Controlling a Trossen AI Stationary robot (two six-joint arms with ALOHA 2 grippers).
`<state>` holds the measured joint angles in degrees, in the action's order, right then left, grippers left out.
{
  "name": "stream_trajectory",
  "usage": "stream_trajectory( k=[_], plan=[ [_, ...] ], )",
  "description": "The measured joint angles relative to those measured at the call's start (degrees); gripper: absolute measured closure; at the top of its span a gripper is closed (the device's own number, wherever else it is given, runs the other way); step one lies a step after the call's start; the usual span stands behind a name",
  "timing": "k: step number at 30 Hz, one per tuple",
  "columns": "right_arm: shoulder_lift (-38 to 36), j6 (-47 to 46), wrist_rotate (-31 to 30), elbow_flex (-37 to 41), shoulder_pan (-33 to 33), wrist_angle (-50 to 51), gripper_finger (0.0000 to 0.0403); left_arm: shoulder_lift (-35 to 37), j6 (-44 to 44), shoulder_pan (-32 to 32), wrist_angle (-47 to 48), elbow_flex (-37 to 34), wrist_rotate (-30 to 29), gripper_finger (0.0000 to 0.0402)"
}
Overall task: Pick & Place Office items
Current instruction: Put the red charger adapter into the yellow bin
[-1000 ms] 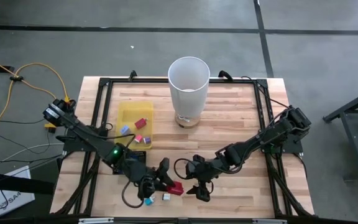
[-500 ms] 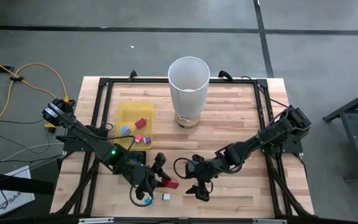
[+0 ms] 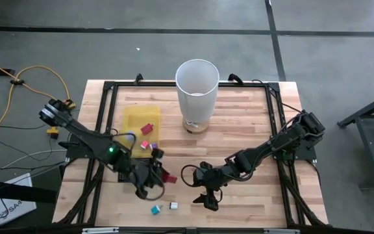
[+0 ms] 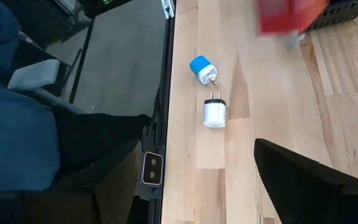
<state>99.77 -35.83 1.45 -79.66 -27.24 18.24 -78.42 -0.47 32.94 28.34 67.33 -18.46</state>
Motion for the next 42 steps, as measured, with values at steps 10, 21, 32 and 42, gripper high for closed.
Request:
stream_trajectory(
  k=[10,21,32,42],
  plan=[
    [0.0,0.0,0.0,0.0,0.0,0.0,0.0103,6.5,-16.7,-8.4,18.2,0.0,-0.4,0.0278],
    [0.0,0.0,0.0,0.0,-0.1,0.0,0.0103,6.5,-20.6,-18.2,31.1,-0.1,-2.9,0.0277],
    [0.0,0.0,0.2,0.0,-0.1,0.0,0.0103,6.2,-20.7,-20.9,31.2,-6.4,-3.0,0.0277],
    [0.0,0.0,0.1,0.0,-0.1,0.0,0.0103,6.2,-24.9,-20.9,31.2,-13.6,-7.4,0.0277]
  ],
)
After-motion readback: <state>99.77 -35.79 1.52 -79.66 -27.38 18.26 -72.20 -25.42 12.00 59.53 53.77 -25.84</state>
